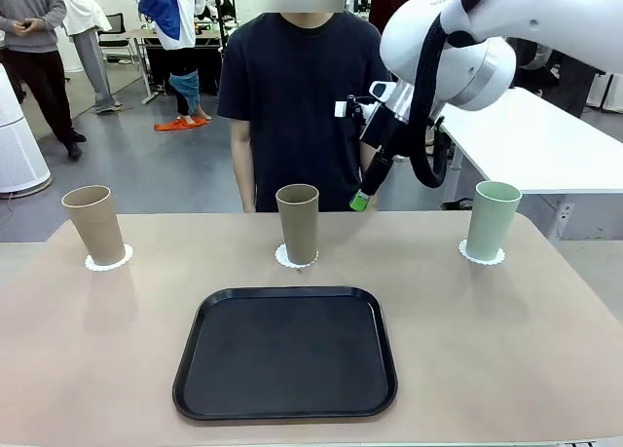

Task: Place coasters on the table and set cups on them.
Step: Take one Reusable plastic cup from the Flat Tray and place it on a coaster set by the human.

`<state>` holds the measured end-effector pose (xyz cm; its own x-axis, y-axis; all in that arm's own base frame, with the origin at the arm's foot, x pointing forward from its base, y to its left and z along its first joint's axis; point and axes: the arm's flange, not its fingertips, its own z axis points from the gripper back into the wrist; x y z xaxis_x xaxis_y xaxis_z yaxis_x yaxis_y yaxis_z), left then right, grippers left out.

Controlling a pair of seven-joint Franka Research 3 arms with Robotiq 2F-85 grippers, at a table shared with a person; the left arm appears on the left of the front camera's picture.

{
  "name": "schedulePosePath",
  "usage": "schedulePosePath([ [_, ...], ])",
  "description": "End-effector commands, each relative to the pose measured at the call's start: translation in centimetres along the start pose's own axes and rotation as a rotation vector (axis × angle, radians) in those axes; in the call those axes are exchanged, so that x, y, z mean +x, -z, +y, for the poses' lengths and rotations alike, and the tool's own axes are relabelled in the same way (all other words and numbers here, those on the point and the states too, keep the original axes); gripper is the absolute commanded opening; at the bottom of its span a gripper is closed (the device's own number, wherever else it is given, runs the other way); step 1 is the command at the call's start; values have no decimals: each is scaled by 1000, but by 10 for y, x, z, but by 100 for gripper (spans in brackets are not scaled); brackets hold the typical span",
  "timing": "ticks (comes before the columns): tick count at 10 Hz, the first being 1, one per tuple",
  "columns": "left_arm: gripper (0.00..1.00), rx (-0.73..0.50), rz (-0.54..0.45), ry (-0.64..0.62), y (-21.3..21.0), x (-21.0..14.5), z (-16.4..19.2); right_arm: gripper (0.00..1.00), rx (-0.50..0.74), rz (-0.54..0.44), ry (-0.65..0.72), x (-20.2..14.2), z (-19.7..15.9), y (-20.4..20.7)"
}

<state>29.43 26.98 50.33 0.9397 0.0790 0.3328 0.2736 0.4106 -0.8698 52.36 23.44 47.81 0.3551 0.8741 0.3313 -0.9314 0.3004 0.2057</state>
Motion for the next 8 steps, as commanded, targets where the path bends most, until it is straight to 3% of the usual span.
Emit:
schedulePosePath([
  [1, 100, -10, -10, -8, -2, 0, -3, 100, -13, 213, 153, 10, 45, -31],
  [3, 100, -10, -10, -8, -2, 0, -3, 100, -81, 395, 332, 15, 78, -60],
  [5, 100, -10, -10, -8, -2, 0, -3, 100, -243, 486, 505, 13, 103, -102],
  [6, 100, -10, -10, -8, -2, 0, -3, 100, -352, 500, 566, 7, 115, -123],
  [8, 100, -10, -10, -8, -2, 0, -3, 100, -609, 433, 468, -10, 125, -117],
])
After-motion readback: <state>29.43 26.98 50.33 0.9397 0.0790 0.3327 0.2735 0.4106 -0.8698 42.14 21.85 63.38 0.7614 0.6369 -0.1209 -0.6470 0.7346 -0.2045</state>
